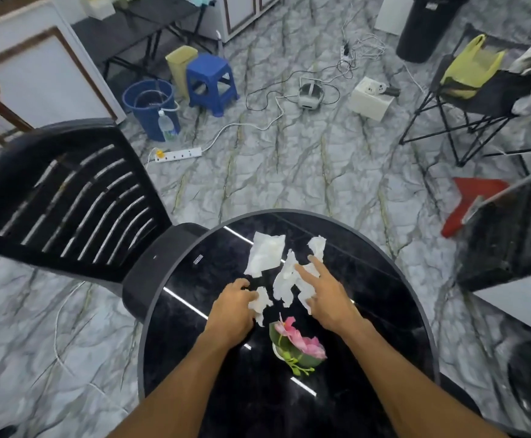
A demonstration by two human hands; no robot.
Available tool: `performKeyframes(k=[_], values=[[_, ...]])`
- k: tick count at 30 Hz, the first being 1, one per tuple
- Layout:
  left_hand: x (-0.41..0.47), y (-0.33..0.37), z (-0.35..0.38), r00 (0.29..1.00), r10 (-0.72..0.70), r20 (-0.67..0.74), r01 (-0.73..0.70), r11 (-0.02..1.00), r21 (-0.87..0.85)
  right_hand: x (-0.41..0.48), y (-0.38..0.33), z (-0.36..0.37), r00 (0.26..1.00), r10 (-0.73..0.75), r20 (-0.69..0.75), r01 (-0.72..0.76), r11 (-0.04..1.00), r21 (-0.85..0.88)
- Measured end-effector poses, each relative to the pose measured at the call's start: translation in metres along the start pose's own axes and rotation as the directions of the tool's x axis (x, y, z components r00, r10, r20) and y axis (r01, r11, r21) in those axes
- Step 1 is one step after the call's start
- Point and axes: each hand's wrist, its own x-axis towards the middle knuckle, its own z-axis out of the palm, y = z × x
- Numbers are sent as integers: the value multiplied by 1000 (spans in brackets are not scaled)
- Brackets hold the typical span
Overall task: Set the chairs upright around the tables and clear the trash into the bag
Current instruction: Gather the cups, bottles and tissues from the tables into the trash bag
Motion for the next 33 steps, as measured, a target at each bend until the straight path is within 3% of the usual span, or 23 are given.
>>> performKeyframes(k=[5,7,9,13,17,19,23,28,33], values=[[8,-2,-8,983,48,-178,-66,993,-96,16,-3,10,980,-152,129,172,971,-168],[20,4,-21,964,27,-264,-68,987,-149,19,-1,12,978,-188,90,200,967,-155],[38,16,-33,977,28,-210,-62,985,-160,19,4,15,990,-142,11,143,984,-104],[67,27,-23,997,65,49,-66,998,20,13,18,19,995,-45,-88,35,992,-120],[68,16,1,990,143,-13,-141,986,90,-1,18,11,948,-131,-289,74,976,-203],[64,12,6,988,147,-51,-143,987,80,-3,19,8,950,-111,-291,43,972,-230],[56,23,-4,997,30,-76,-36,996,-85,3,25,5,989,49,-140,-56,997,-48],[52,46,-33,993,47,-104,-60,991,-121,-17,25,-1,957,227,-182,-204,969,138],[48,85,-63,988,94,-125,-114,980,-161,-60,33,-18,903,333,-271,-220,901,373]])
